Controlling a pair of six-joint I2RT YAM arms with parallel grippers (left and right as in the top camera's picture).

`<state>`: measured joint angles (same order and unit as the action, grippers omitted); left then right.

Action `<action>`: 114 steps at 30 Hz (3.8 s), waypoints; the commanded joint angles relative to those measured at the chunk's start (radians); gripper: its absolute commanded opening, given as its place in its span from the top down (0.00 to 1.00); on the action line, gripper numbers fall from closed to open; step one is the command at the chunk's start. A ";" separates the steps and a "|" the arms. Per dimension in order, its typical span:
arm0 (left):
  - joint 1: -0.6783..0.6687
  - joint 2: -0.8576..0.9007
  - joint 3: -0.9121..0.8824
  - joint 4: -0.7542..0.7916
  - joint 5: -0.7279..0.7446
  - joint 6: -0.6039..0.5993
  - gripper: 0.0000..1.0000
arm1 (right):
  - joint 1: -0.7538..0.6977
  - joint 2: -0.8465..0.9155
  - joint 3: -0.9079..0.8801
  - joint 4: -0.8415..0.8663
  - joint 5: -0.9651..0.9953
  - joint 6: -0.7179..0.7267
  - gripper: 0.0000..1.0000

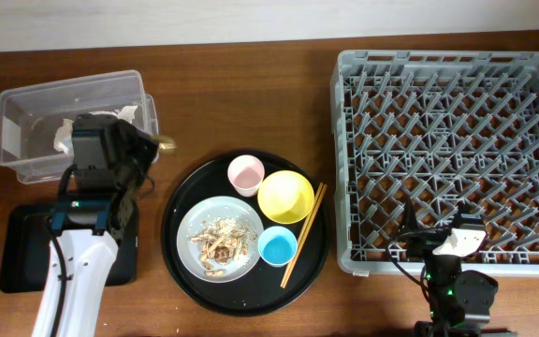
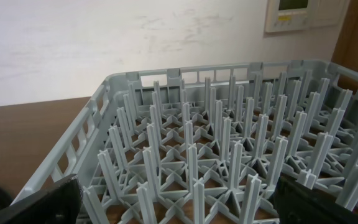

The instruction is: Sort waste into correct bins and load items into the dishwasher rack

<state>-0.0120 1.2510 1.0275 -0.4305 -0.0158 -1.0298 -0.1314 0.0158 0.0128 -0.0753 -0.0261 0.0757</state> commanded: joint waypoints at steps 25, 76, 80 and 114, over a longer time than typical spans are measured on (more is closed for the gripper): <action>0.107 0.475 0.002 0.434 -0.364 0.350 0.73 | -0.006 -0.008 -0.007 -0.003 0.005 0.008 0.01; 0.095 0.488 0.002 0.397 -0.013 0.710 0.99 | -0.006 -0.008 -0.007 -0.003 0.005 0.008 0.02; 0.095 0.459 0.002 0.384 -0.013 0.710 0.99 | -0.006 -0.008 -0.007 -0.003 0.005 0.008 0.01; 0.116 0.428 0.002 0.264 0.028 0.771 0.98 | -0.006 -0.008 -0.007 -0.003 0.005 0.008 0.01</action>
<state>0.0994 1.6772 1.0286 -0.1688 0.0010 -0.2756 -0.1314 0.0147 0.0128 -0.0753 -0.0261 0.0757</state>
